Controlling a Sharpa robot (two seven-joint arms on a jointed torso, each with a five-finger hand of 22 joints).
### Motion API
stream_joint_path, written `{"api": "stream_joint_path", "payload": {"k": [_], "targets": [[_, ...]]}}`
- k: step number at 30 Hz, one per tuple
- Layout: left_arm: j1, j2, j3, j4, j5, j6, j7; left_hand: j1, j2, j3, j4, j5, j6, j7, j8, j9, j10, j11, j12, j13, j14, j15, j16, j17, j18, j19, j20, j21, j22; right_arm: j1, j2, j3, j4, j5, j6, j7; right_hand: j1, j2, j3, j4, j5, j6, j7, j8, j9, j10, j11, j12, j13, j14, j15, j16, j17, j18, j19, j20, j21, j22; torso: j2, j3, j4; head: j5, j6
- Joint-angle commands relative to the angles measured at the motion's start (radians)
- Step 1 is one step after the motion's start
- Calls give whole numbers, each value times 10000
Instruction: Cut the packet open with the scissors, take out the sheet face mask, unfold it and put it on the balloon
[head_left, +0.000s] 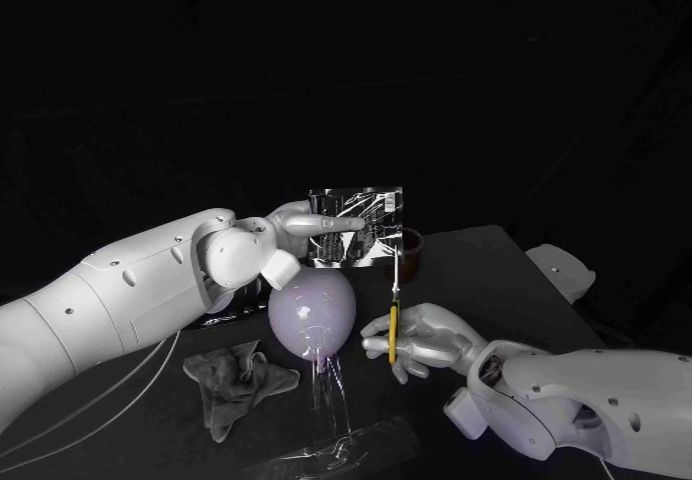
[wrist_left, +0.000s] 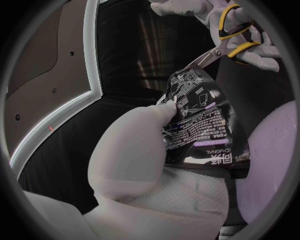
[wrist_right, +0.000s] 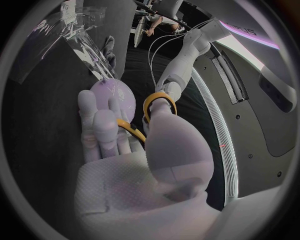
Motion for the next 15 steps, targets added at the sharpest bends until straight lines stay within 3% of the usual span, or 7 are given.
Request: {"api": "stream_joint_path", "payload": {"k": [1,15], "targets": [[13,47,4,-17,-183,160,44,0,93,57,-34,33,32,21,71,505,68,5,-52,4,62,-24,39,9,140,72,4,44,12,16,25,17,15,-132,177,27,53,140,-168,-36,-41,132,-35,62,-20,189,-55,85,-20,9,-111,74,33,140,51,-67,88,22,-9,4,4,-1,-30],[22,98,1,-28,-1052,43,59,-9,92,60,-47,33,36,19,75,512,73,3,-51,4,69,-27,39,12,139,79,1,50,13,18,22,16,54,-162,161,-8,245,471,-675,-136,-41,352,-126,136,-83,501,-151,103,-75,131,-194,218,96,90,241,-147,396,143,-8,3,-5,16,-76]]}}
